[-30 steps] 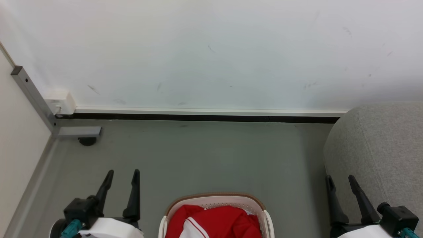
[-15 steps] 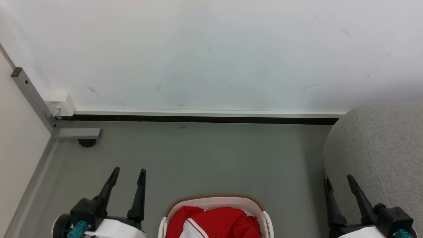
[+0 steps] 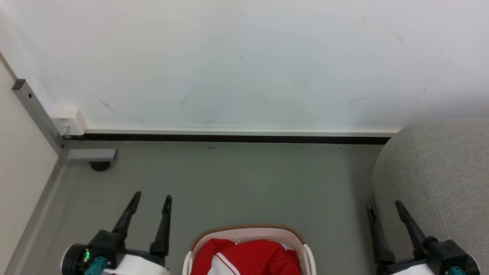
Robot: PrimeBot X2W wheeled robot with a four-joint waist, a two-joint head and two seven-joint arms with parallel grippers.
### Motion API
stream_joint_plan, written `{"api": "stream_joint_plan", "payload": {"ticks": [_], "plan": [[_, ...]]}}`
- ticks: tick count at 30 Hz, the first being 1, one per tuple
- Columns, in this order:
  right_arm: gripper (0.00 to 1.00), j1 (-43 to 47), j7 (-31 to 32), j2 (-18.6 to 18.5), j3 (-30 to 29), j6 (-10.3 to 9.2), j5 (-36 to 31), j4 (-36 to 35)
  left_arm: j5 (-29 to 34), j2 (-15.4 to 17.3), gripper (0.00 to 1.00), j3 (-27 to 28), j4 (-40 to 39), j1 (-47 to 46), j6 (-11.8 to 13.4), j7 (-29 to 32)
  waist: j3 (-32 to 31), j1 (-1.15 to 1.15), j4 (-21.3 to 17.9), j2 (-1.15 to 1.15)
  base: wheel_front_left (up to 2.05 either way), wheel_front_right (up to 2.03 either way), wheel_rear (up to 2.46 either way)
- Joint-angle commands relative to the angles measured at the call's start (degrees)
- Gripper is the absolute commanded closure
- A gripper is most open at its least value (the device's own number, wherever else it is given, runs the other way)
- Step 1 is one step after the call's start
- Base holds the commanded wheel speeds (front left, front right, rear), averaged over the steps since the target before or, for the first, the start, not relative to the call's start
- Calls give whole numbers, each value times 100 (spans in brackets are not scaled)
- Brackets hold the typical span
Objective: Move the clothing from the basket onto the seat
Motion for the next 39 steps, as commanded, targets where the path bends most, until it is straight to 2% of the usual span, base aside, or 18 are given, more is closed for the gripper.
{"api": "stream_joint_plan", "payload": {"ticks": [1, 25, 39], "plan": [[0, -67, -54, -43, 17, -12, -139, -11, 131, 6, 0, 29, -3, -36, -12, -49, 1, 0, -3, 0, 0, 0, 0], [0, -63, -45, -41, 67, -12, -103, -2, 164, -154, 0, 252, 74, -15, -235, -45, 40, 0, -44, 0, 0, 0, 0], [0, -130, -44, -38, 109, -12, 18, -102, 203, -137, 0, 284, 204, -104, -347, -44, 285, 0, -330, 0, 0, 0, 0]]}}
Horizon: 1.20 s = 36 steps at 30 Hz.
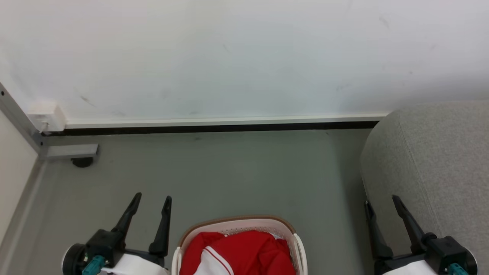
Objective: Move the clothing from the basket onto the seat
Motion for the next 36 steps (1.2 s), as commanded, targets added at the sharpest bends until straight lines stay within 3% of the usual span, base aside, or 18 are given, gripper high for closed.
{"api": "stream_joint_plan", "payload": {"ticks": [1, 14, 22, 27, 36], "plan": [[0, -92, 2, -32, -12, -12, 35, -38, 50, 48, 0, 12, 8, -78, -8, -4, 92, 0, -71, 0, 0, 0, 0], [0, -372, 2, -30, -61, -12, 113, -236, -214, 229, 0, -99, 234, -442, -96, -3, 877, 0, -610, 0, 0, 0, 0], [0, -619, 3, -30, -47, -12, 326, -381, -315, 565, 0, -398, 998, -849, -104, -4, 1531, 0, -1023, 0, 0, 0, 0], [0, -793, 3, -27, 6, -12, 454, -511, -387, 864, 0, -866, 1747, -1240, -102, -4, 1958, 0, -1237, 0, 0, 0, 0], [0, -1171, 3, -24, -63, -12, 661, -815, -1042, 1351, 0, -2243, 3049, -2248, -103, 320, 2830, 0, -1527, 0, 0, 0, 0]]}}
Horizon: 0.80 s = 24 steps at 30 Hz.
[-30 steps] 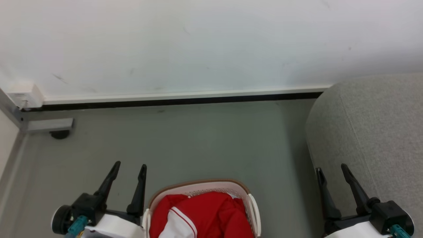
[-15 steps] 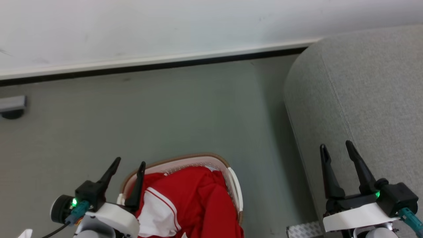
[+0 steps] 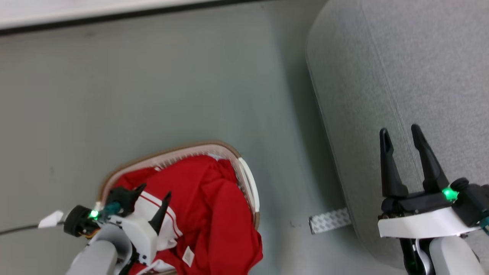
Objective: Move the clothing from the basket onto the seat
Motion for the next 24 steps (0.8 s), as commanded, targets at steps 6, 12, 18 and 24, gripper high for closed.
{"api": "stream_joint_plan", "payload": {"ticks": [6, 12, 18, 24], "plan": [[0, -272, 4, -15, 60, -12, 194, -217, -484, 317, 0, -1052, 752, -645, 11, 494, 794, -1, -378, 0, 0, 0, 0], [0, -375, 4, -14, 176, -12, 411, -345, -716, 527, 0, -1811, 1345, -1145, 11, 826, 1236, -1, -628, 0, 0, 0, 0], [0, -411, 3, -14, 285, -12, 570, -427, -717, 692, 0, -2347, 1824, -1609, 11, 1108, 1595, -1, -831, 0, 0, 0, 0], [0, -445, 4, -14, 417, -12, 753, -490, -554, 838, 0, -2857, 2256, -1971, 11, 1591, 1880, -1, -1020, 0, 0, 0, 0]]}}
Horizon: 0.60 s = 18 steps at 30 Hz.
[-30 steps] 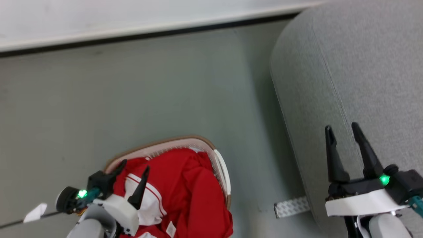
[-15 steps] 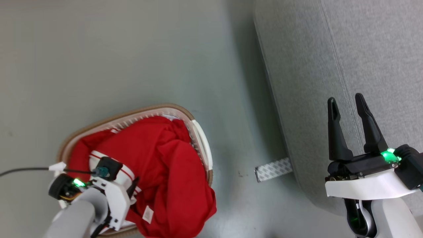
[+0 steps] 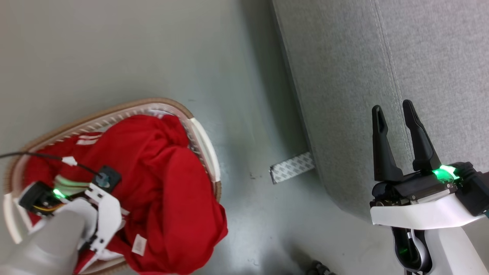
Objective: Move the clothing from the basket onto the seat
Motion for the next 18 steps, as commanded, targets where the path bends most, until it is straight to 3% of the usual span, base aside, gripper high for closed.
{"api": "stream_joint_plan", "payload": {"ticks": [1, 2, 3, 5, 6, 18], "plan": [[0, -62, 4, -13, 12, -12, 83, -36, 61, 86, 0, -91, 108, -130, 11, 89, 149, -1, -114, 0, 0, 0, 0], [0, -67, 4, -14, 18, -12, 93, -38, 68, 93, 0, -125, 160, -173, 11, 132, 178, -1, -131, 0, 0, 0, 0], [0, -71, 4, -14, 22, -12, 93, -38, 57, 80, 24, -174, 199, -186, 11, 154, 191, -1, -141, 0, 0, 0, 0], [0, -70, 4, -14, 28, -12, 105, -25, -19, 47, 95, -226, 234, -226, 11, 121, 204, -1, -154, 0, 0, 0, 0], [0, -69, 4, -13, 30, -12, 101, -15, -50, 23, 100, -251, 248, -234, 11, 102, 199, -1, -155, 0, 0, 0, 0], [0, -86, 4, -15, -51, -12, -147, 159, -601, -372, 100, -470, 228, 1, 10, -499, -379, -1, 109, 0, 0, 0, 0]]}}
